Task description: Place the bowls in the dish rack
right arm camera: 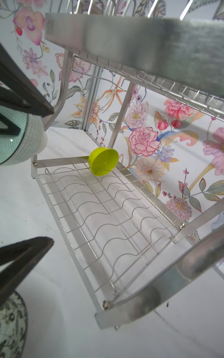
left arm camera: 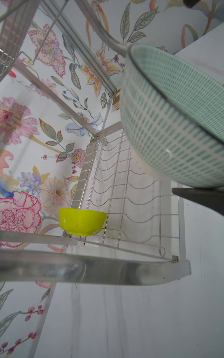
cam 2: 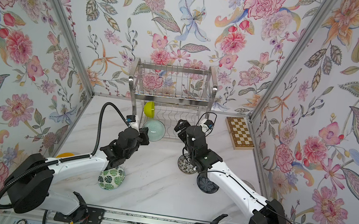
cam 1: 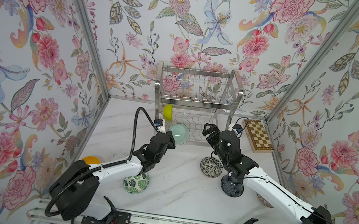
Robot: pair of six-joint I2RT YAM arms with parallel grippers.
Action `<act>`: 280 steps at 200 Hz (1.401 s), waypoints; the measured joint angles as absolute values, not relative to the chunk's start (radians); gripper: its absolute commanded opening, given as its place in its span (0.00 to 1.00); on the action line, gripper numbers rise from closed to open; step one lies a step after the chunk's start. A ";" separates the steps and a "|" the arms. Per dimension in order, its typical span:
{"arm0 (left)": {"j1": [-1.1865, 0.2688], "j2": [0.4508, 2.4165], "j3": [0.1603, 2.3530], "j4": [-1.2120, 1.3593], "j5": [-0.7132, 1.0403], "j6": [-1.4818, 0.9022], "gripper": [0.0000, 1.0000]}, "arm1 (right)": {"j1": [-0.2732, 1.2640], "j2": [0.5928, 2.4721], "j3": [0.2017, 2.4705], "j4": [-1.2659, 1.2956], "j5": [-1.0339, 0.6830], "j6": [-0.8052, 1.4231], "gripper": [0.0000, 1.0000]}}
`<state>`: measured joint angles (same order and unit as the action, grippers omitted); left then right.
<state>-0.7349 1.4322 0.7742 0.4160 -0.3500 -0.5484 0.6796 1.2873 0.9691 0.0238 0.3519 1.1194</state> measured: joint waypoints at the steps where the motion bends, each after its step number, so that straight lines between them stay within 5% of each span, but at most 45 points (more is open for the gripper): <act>1: -0.738 1.436 0.774 0.420 -0.353 -0.545 0.00 | 0.678 1.285 0.965 0.023 0.351 1.130 0.99; 82: -0.913 1.763 0.791 0.799 -0.637 -0.231 0.00 | 0.466 1.138 0.795 0.069 0.084 1.502 0.99; 151: -1.011 1.853 0.860 1.061 -0.802 -0.012 0.00 | 0.400 1.152 0.749 0.138 -0.167 1.648 0.99; 280: -0.941 1.784 0.724 1.149 -0.743 0.027 0.00 | 0.652 1.270 0.804 0.287 0.036 1.727 0.76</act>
